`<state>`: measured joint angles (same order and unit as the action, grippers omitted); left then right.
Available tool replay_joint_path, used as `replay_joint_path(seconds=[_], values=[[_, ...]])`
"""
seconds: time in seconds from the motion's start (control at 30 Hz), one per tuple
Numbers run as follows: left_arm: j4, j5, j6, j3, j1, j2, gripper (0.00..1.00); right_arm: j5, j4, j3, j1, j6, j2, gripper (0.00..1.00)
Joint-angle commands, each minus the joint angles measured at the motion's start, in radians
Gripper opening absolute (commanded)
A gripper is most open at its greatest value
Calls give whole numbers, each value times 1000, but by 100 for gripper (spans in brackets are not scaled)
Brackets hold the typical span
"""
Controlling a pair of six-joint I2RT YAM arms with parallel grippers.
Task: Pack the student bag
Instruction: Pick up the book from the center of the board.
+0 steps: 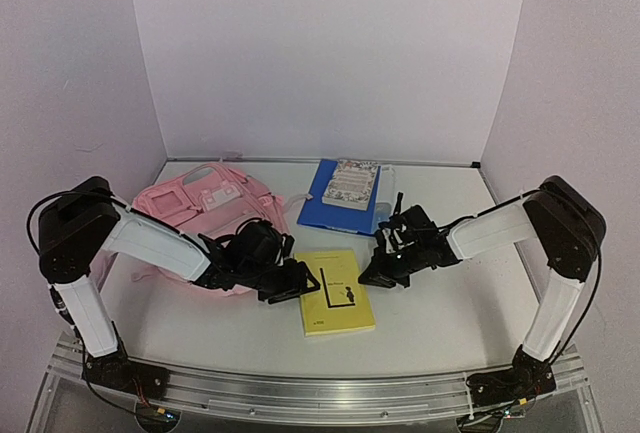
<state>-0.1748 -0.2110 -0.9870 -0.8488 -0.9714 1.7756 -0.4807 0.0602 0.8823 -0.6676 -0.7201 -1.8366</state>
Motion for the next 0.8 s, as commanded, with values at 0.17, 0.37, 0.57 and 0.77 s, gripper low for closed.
replay_joint_path(seconds=[0.17,0.37,0.57,0.77], values=[[-173,-17,65,-120,-10,-133,60,1,-33,-37,-58,-79,1,0],[-144,11,57,-110,-9,-150,60,4,13,-21,-90,-138,8,0],[-57,91,30,-60,-2,-213,60,41,66,14,-132,-195,-19,0],[27,146,2,27,12,-311,61,56,125,81,-161,-226,-87,0]])
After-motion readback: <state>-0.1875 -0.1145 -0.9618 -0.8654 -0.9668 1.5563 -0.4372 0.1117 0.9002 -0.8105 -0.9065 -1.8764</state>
